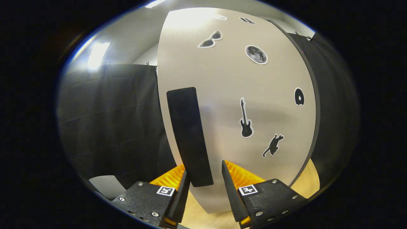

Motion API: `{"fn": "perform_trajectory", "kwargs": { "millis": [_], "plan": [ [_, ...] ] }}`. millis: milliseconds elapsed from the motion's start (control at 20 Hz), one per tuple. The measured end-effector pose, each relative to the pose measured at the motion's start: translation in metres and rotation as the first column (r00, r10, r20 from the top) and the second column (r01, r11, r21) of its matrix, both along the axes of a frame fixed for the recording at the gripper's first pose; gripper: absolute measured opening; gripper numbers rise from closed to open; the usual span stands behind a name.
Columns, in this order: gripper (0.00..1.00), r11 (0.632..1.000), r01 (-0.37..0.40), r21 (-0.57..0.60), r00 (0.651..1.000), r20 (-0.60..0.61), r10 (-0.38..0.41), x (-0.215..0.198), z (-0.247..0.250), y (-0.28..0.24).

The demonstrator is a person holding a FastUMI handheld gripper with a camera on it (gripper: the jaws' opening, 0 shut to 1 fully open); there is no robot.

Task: Open the shoe cabinet door, grab the shoes and put them into the shoe cabinet, then close the shoe cabinet door.

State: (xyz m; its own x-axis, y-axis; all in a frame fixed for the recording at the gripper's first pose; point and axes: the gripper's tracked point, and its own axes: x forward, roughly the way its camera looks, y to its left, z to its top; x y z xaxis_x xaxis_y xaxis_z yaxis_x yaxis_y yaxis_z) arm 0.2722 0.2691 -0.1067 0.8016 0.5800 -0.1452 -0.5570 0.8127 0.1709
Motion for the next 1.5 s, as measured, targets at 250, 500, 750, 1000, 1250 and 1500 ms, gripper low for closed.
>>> {"fn": "perform_trajectory", "kwargs": {
  "millis": [250,500,750,1000,1250,1500],
  "plan": [
    [0.61,0.998,0.054,-0.013,0.998,0.015,-0.054,0.015,0.000,0.009],
    [0.64,0.991,0.135,-0.017,0.991,0.023,-0.135,0.020,0.001,0.014],
    [0.68,0.984,0.176,-0.010,0.984,0.024,-0.176,0.025,-0.001,0.019],
    [0.70,0.977,0.213,-0.019,0.976,0.039,-0.213,0.030,-0.004,0.019],
    [0.71,0.972,0.235,-0.017,0.972,0.033,-0.234,0.032,-0.006,0.020],
    [0.72,0.970,0.243,-0.010,0.970,0.014,-0.243,0.031,-0.006,0.020]
  ]
}}
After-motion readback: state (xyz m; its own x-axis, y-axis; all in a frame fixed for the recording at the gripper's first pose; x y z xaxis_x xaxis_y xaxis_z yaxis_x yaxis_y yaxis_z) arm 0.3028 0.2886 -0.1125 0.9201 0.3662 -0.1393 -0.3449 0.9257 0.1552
